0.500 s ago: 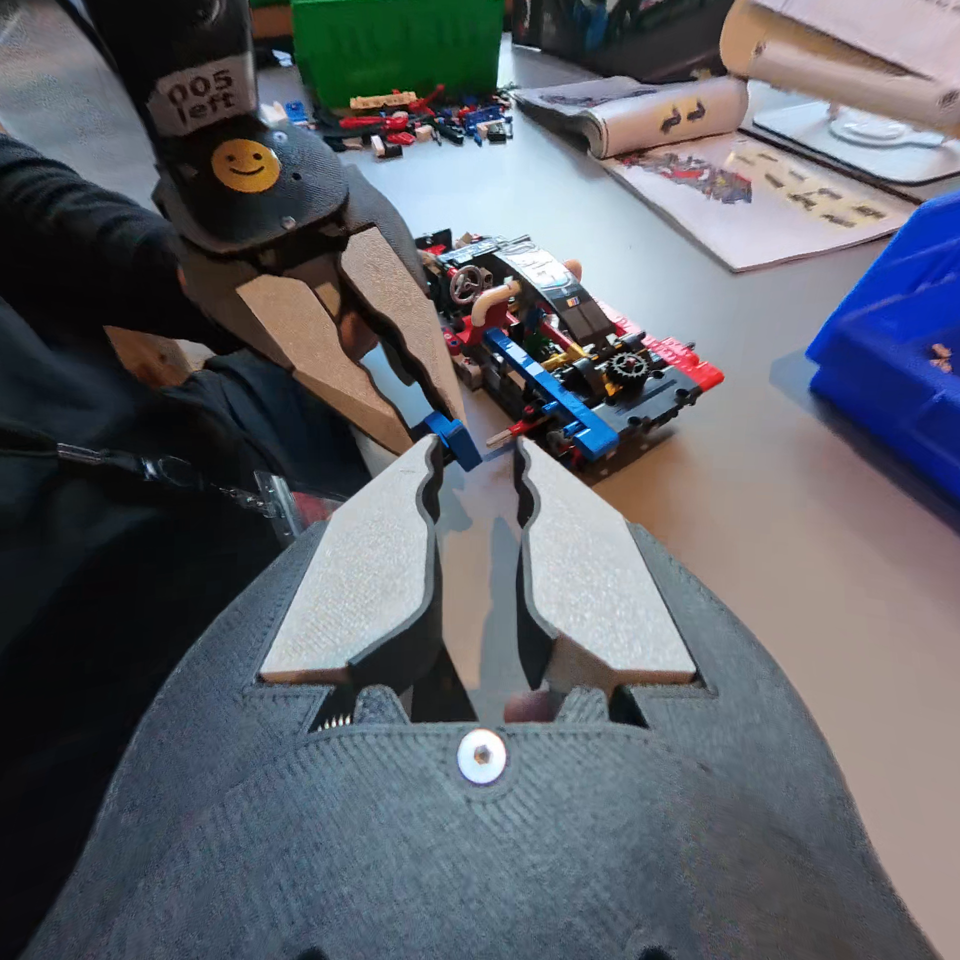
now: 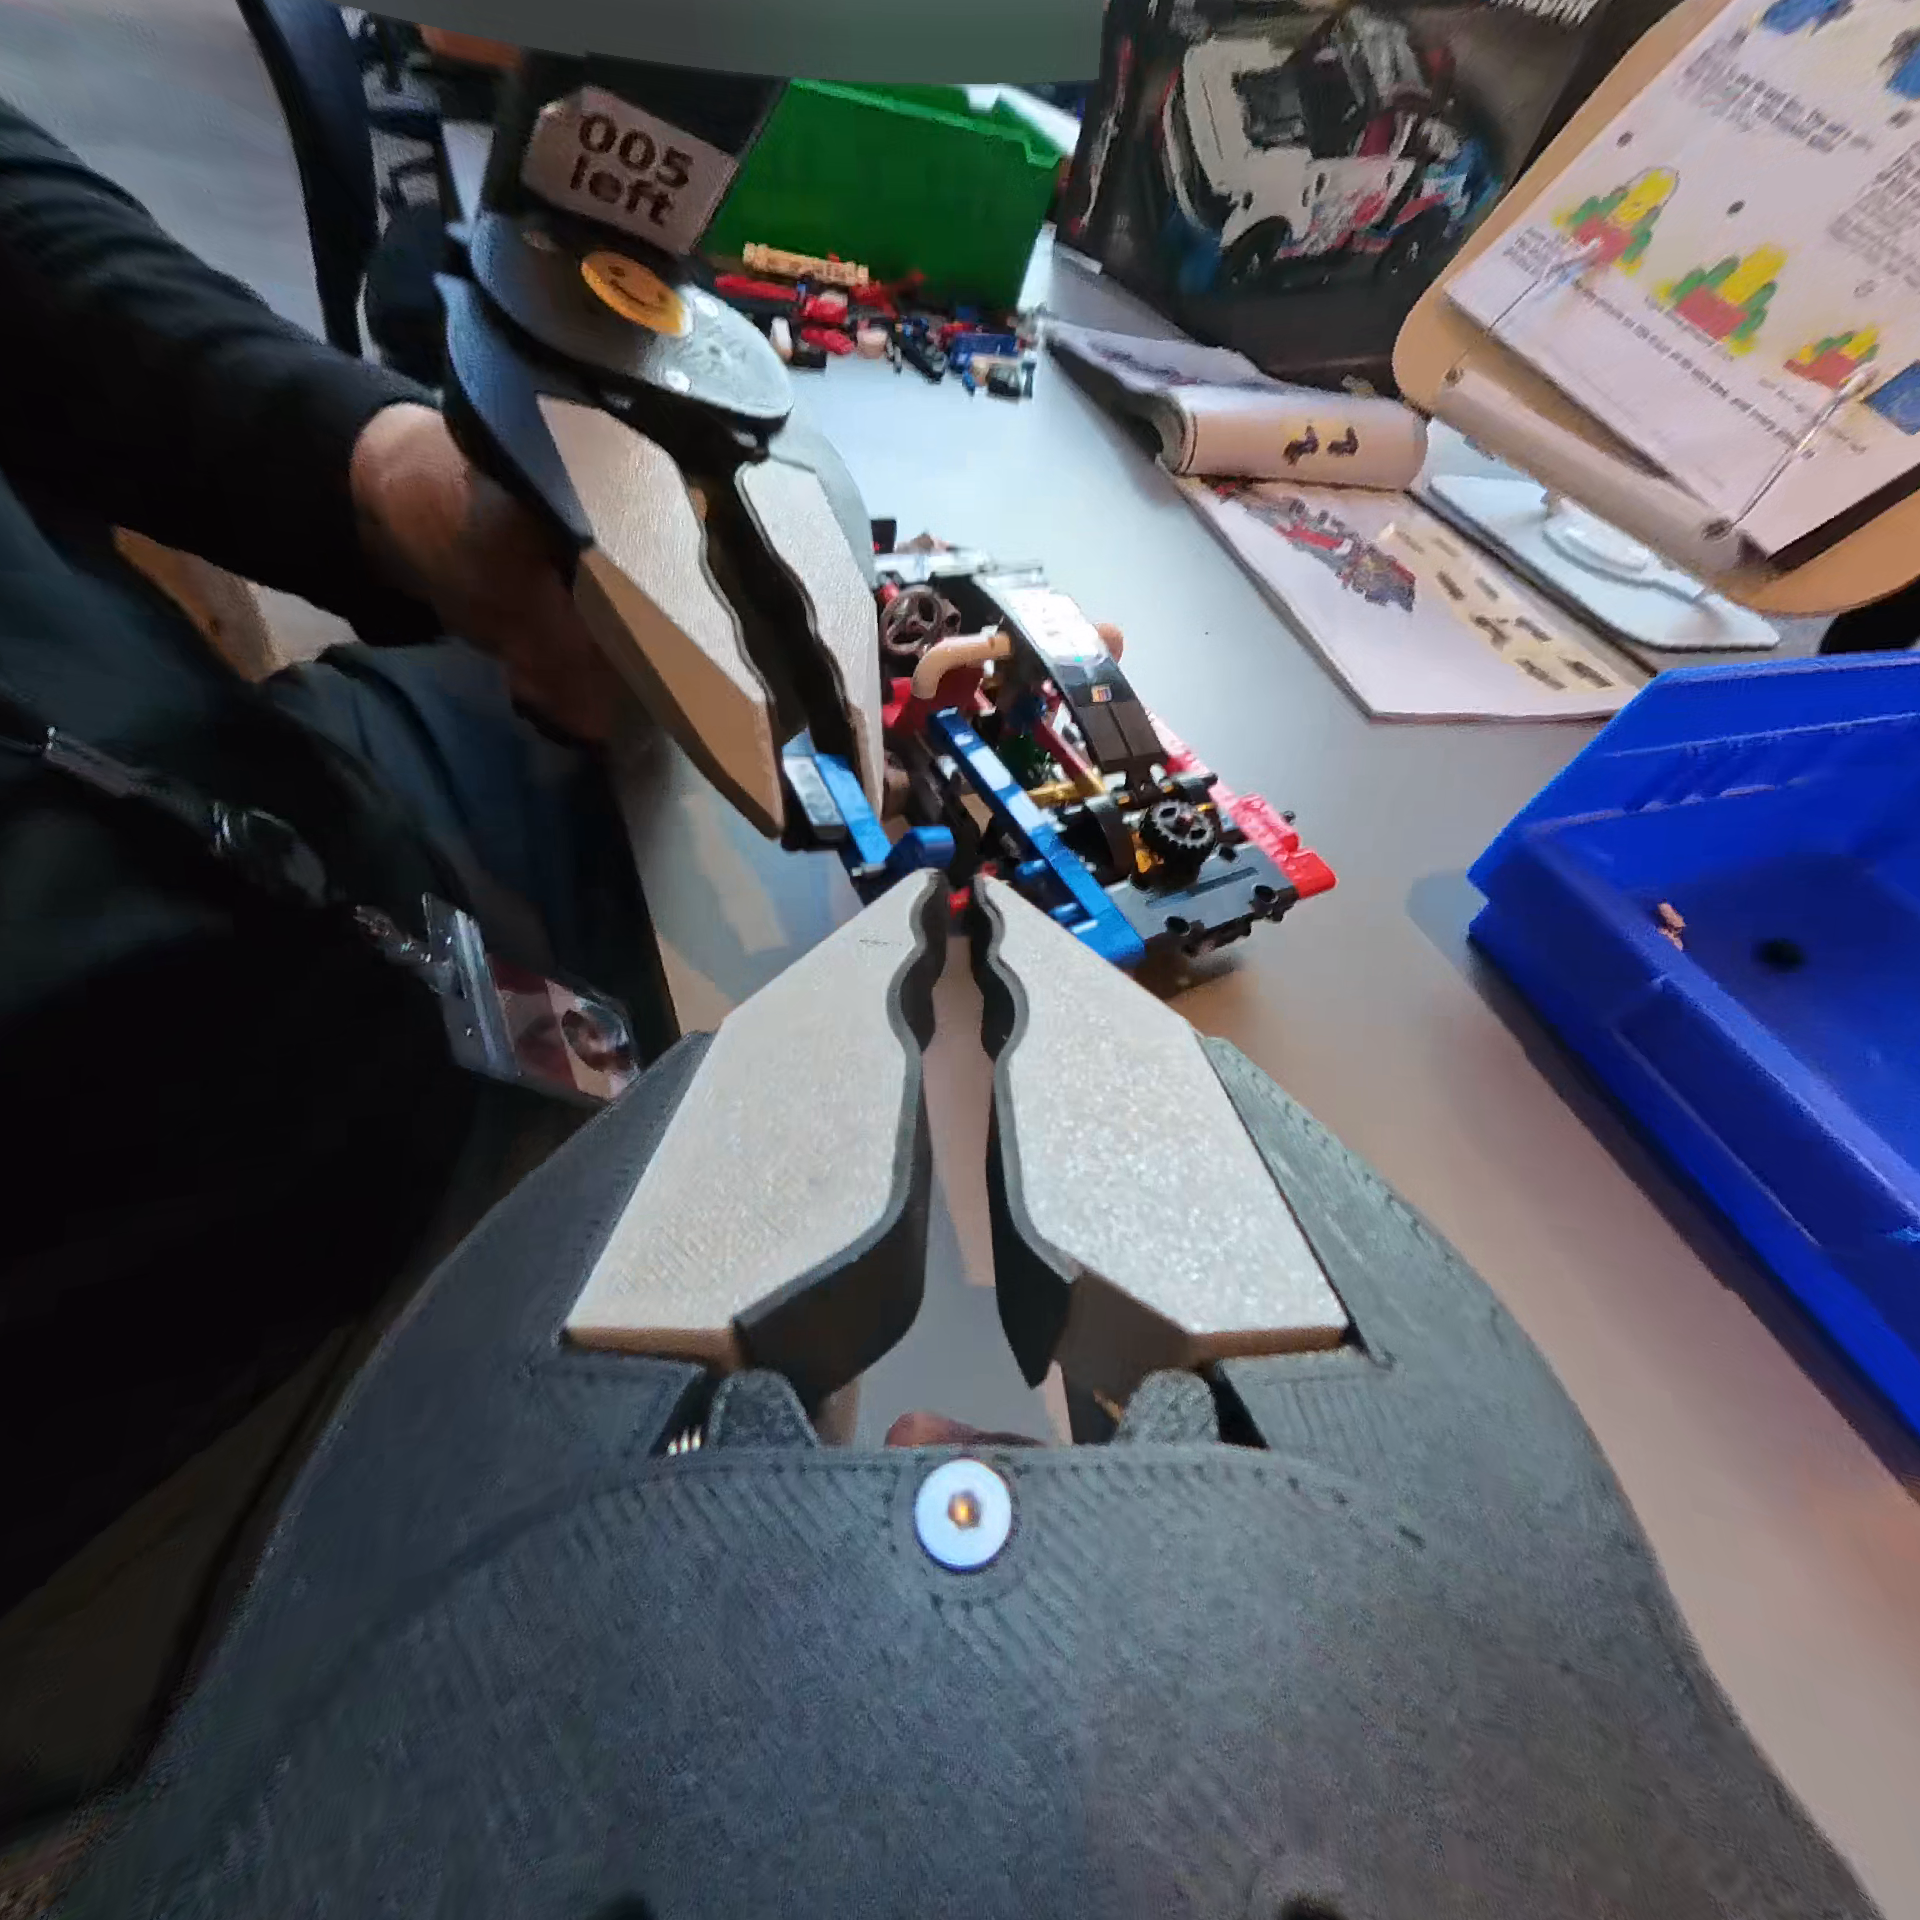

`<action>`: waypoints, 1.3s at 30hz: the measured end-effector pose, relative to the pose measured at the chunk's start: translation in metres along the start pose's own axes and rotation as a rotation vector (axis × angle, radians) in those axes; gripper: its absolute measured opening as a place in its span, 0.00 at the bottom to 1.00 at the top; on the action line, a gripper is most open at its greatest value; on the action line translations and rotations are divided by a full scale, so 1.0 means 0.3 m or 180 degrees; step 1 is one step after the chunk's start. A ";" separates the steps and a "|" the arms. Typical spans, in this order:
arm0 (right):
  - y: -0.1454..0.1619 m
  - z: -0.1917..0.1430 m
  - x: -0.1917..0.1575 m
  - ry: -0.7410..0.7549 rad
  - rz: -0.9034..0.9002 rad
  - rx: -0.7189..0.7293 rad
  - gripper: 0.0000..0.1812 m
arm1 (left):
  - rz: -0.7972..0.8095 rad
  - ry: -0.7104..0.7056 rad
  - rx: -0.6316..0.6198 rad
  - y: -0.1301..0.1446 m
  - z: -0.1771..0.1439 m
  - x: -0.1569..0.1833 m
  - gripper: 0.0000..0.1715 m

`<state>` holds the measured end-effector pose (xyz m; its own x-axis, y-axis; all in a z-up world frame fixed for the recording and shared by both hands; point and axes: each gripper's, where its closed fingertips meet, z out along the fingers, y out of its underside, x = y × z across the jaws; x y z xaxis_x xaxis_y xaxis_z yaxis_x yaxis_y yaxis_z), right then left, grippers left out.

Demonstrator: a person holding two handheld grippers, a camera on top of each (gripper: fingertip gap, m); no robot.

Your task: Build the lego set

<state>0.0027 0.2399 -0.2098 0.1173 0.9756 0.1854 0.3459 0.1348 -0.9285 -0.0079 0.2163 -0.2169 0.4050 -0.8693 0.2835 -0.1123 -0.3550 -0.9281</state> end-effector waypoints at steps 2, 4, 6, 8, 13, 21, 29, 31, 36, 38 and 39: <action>0.003 -0.007 -0.017 -0.0122 0.0021 -0.0074 0.03 | -0.0136 0.0126 0.0034 -0.004 0.000 0.007 0.08; -0.021 -0.018 -0.046 -0.0313 -0.0035 0.0021 0.07 | -0.0243 0.0186 0.0112 -0.015 -0.005 0.002 0.08; -0.044 -0.027 -0.047 -0.0390 -0.0023 0.0125 0.06 | -0.0294 0.0241 0.0173 -0.024 -0.013 0.003 0.08; -0.051 -0.026 -0.029 -0.0413 0.0075 0.0127 0.07 | -0.0252 0.0291 0.0234 -0.031 -0.019 0.013 0.08; -0.081 -0.026 -0.037 -0.0736 0.0500 0.0346 0.08 | -0.0197 0.0312 0.0372 -0.047 -0.031 0.025 0.08; -0.081 0.007 -0.060 -0.0766 0.0854 0.0468 0.07 | -0.0196 0.0288 0.0513 -0.060 -0.033 0.036 0.08; -0.102 0.055 -0.045 -0.0251 0.0459 0.0407 0.07 | -0.0159 -0.0078 0.0007 0.011 0.027 0.008 0.08; -0.099 0.082 -0.051 -0.0091 0.0381 0.0343 0.07 | -0.0203 -0.0185 -0.0050 0.021 0.039 -0.006 0.08; -0.080 0.085 -0.034 0.0563 -0.0447 -0.0041 0.08 | -0.0269 -0.0303 -0.0078 0.032 0.052 -0.010 0.08; -0.069 0.078 -0.042 0.0745 -0.0904 -0.0209 0.08 | -0.0407 -0.0262 -0.0170 0.050 0.059 -0.005 0.08; -0.067 0.075 -0.047 0.0824 -0.1118 -0.0263 0.06 | -0.0497 -0.0268 -0.0237 0.063 0.063 -0.009 0.08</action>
<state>-0.0268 0.2272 -0.2011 0.2050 0.7962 0.5692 0.4784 0.4259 -0.7680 0.0062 0.2184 -0.2398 0.4969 -0.7709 0.3985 -0.1077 -0.5104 -0.8532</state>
